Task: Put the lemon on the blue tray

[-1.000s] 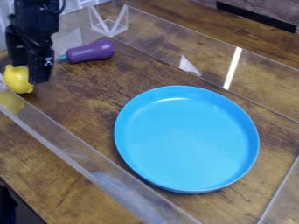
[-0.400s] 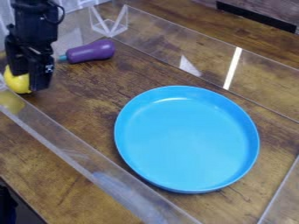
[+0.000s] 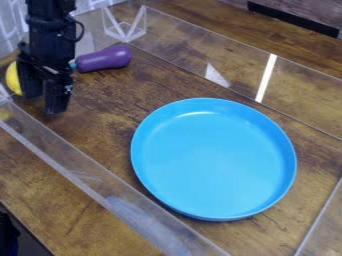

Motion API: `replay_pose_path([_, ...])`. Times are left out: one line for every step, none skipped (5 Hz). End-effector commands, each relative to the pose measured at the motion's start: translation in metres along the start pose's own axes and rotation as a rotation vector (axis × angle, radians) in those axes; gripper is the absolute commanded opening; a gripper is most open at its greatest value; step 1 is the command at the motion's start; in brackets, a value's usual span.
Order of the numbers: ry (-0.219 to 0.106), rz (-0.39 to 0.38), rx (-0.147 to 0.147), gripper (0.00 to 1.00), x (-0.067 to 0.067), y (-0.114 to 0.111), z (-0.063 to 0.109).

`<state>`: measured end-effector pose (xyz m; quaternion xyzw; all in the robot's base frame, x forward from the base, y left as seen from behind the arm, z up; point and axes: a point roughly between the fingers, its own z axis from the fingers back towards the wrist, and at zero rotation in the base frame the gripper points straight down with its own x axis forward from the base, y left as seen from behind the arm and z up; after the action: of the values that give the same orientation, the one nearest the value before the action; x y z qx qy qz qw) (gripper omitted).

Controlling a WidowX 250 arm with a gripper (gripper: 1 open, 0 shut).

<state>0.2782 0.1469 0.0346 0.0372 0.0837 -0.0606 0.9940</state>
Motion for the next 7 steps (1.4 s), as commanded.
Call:
replay_pose_path([-0.044, 0.036, 0.036, 1.00, 0.005, 0.018, 0.010])
replay_pose_path([-0.039, 0.047, 0.040, 1.00, 0.003, 0.016, 0.001])
replay_pose_path([-0.032, 0.056, 0.044, 1.00, 0.000, 0.014, -0.008])
replay_pose_path([-0.026, 0.063, 0.045, 0.00, -0.004, 0.011, -0.010])
replay_pose_path([-0.020, 0.103, 0.042, 0.00, -0.001, 0.009, -0.007])
replay_pose_path([-0.024, 0.130, 0.052, 0.00, 0.000, 0.001, 0.011])
replay_pose_path([-0.031, 0.163, 0.066, 0.00, 0.002, -0.002, 0.031])
